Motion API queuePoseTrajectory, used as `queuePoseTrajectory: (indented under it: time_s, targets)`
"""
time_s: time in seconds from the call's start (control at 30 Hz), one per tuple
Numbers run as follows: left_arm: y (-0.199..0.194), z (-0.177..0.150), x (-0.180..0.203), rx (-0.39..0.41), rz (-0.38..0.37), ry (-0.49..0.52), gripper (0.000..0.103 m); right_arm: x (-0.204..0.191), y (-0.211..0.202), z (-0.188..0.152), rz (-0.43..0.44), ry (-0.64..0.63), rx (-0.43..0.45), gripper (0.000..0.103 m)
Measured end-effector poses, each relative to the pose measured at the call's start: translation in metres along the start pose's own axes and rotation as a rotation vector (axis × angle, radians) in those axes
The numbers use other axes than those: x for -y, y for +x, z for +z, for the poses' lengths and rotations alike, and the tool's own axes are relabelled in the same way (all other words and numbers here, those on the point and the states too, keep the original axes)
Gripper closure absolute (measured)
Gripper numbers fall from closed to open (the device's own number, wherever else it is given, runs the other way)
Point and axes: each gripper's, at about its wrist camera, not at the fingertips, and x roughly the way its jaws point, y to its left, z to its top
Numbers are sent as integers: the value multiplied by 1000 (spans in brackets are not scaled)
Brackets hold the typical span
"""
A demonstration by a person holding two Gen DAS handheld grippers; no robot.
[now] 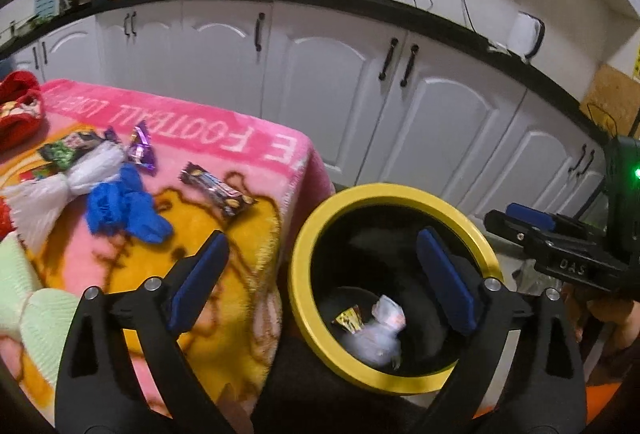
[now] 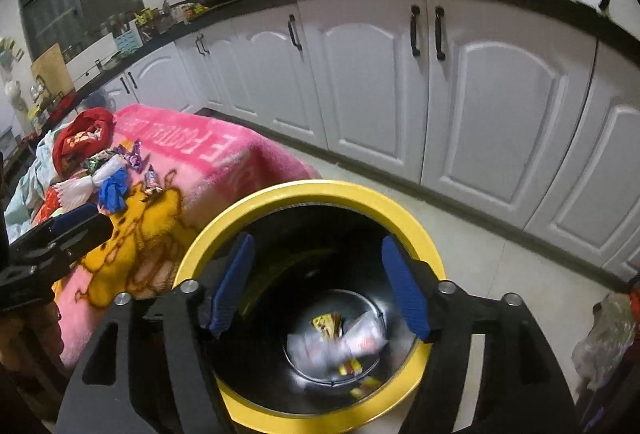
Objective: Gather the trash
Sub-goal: 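Carry both items over the yellow bin and open both grippers to drop them, then move both grippers back toward the remaining trash on the table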
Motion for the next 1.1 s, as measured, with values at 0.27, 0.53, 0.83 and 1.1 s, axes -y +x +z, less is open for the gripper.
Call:
queuePoseTrajectory:
  time_s: [0.27, 0.53, 0.83, 1.1]
  targets:
    - [-25, 4, -13, 51, 28, -32, 11, -31, -15, 12, 22, -83, 54, 33]
    - [-51, 5, -34, 98, 76, -76, 11, -71, -21, 19, 81, -161, 75, 32]
    - [-85, 5, -67, 175, 159, -125, 11, -119, -22, 26, 168, -244, 83, 31]
    - [-112, 2, -107, 223, 246, -192, 11, -163, -13, 25, 255, -309, 57, 31]
